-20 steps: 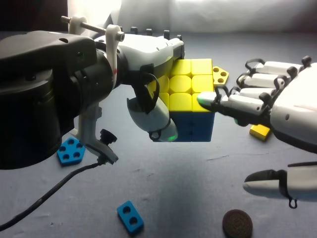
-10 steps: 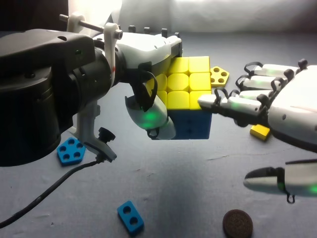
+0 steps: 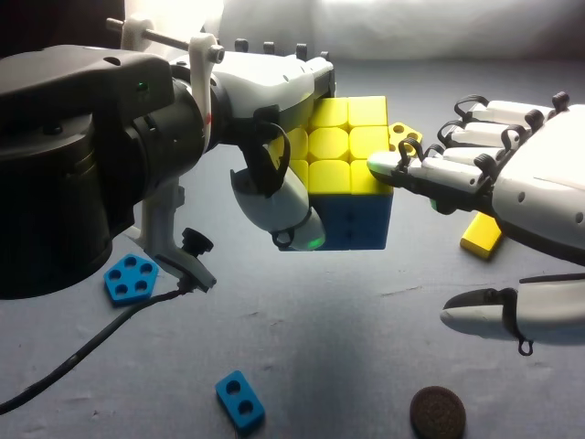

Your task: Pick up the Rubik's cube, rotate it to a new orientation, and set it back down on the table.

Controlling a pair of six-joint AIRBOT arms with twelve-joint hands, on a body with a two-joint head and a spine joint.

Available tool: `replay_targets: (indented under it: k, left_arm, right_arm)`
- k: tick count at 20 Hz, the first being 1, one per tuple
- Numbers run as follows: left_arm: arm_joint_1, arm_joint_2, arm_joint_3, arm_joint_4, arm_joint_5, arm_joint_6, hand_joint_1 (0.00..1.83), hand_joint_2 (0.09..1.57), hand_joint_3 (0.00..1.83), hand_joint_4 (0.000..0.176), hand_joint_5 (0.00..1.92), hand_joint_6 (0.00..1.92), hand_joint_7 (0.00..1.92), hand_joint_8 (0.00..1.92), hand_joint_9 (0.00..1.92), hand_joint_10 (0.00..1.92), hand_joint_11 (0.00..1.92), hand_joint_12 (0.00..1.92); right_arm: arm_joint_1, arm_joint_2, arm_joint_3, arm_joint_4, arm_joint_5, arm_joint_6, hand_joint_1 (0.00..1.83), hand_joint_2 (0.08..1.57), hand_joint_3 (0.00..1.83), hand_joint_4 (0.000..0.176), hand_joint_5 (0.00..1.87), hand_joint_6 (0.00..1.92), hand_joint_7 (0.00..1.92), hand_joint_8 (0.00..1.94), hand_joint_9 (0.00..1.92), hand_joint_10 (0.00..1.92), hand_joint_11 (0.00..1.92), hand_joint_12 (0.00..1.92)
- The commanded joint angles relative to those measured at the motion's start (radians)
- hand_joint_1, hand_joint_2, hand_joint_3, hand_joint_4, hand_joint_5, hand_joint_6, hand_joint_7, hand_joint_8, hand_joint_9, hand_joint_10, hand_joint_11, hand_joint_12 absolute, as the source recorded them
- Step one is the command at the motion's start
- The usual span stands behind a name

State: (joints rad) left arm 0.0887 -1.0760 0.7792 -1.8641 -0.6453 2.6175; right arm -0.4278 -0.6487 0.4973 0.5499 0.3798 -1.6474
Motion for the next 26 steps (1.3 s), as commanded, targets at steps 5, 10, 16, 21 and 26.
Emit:
replay_targets:
  k: [5, 10, 16, 21, 26]
  left_arm:
    - [-0.018, 0.001, 0.004, 0.062, 0.021, -0.007, 1.16, 1.06, 0.00, 0.000, 0.15, 1.59, 0.22, 1.48, 0.19, 1.62, 0.08, 1.86]
    - [-0.019, 0.001, 0.007, 0.062, 0.020, -0.007, 1.11, 1.07, 0.01, 0.000, 0.11, 1.67, 0.16, 1.59, 0.16, 1.71, 0.06, 1.91]
    - [-0.020, 0.000, 0.008, 0.062, 0.018, -0.009, 1.07, 1.07, 0.00, 0.000, 0.12, 1.67, 0.16, 1.61, 0.16, 1.71, 0.04, 1.92]
    - [-0.021, 0.000, 0.008, 0.062, 0.016, -0.011, 1.07, 1.05, 0.00, 0.000, 0.13, 1.64, 0.18, 1.60, 0.19, 1.71, 0.08, 1.91]
    - [-0.021, 0.000, 0.008, 0.062, 0.014, -0.012, 1.11, 1.10, 0.01, 0.000, 0.12, 1.64, 0.11, 1.69, 0.13, 1.76, 0.05, 1.92]
  right_arm:
    - [-0.015, -0.010, 0.002, -0.015, 0.085, -0.001, 0.48, 1.14, 0.00, 0.000, 0.03, 0.01, 0.25, 1.07, 0.10, 1.15, 0.00, 0.67]
    - [-0.043, -0.053, 0.028, -0.015, 0.087, -0.022, 0.45, 1.14, 0.00, 0.000, 0.02, 0.00, 0.23, 1.10, 0.09, 1.17, 0.00, 0.74]
    - [-0.060, -0.068, 0.029, -0.015, 0.090, -0.034, 0.44, 1.15, 0.00, 0.000, 0.00, 0.00, 0.24, 1.07, 0.10, 1.17, 0.00, 0.70]
    - [-0.064, -0.084, 0.038, -0.015, 0.097, -0.040, 0.45, 1.15, 0.00, 0.000, 0.00, 0.00, 0.24, 1.07, 0.10, 1.16, 0.00, 0.73]
    - [-0.095, -0.124, 0.073, -0.015, 0.122, -0.054, 0.46, 1.15, 0.00, 0.000, 0.00, 0.00, 0.24, 1.08, 0.10, 1.17, 0.00, 0.61]
